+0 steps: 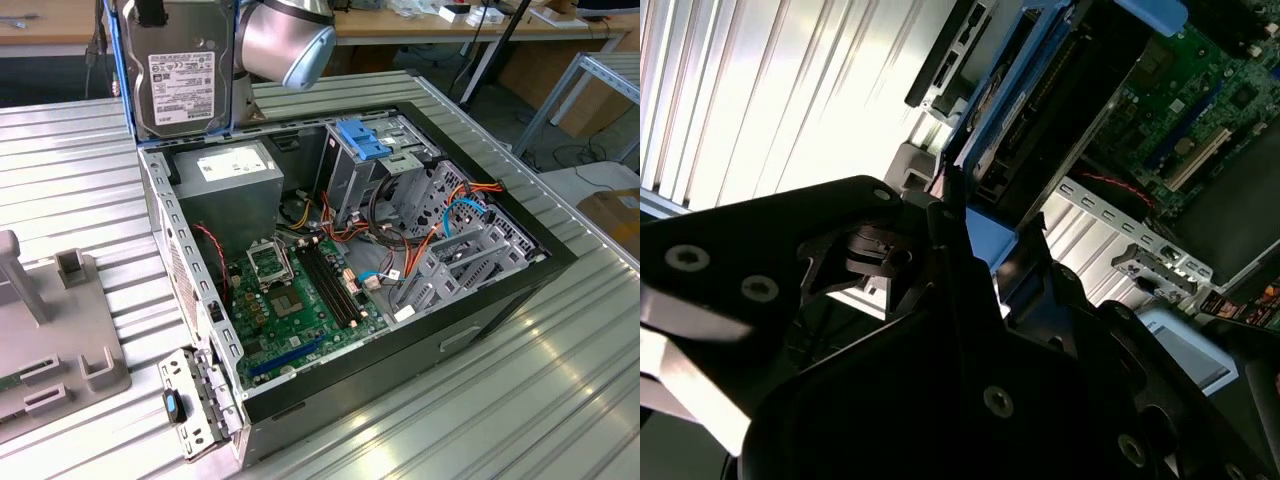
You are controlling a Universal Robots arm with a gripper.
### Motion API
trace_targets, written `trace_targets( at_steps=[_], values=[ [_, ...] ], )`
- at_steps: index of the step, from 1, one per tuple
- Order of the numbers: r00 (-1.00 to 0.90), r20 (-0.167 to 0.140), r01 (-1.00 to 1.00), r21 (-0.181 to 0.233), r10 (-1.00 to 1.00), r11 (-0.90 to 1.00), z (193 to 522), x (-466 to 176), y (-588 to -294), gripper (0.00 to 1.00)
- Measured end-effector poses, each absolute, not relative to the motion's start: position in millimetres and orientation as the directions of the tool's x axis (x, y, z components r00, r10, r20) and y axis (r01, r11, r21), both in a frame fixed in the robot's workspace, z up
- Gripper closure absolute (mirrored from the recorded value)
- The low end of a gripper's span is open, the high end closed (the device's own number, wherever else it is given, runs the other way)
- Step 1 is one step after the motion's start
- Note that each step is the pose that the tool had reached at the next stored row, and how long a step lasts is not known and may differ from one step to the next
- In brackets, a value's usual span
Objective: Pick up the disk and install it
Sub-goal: 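Pick up the disk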
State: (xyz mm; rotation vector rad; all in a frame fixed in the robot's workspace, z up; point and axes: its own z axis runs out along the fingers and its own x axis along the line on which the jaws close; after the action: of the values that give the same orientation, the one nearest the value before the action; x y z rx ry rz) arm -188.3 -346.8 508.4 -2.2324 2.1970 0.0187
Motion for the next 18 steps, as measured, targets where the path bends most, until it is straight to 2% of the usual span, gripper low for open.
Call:
trace_targets(
  at_steps=[18],
  values=[
    [0.016,-0.015,-1.000,0.002,-1.000,-0.016,508.4,-168.4,-346.8,0.63]
  ],
)
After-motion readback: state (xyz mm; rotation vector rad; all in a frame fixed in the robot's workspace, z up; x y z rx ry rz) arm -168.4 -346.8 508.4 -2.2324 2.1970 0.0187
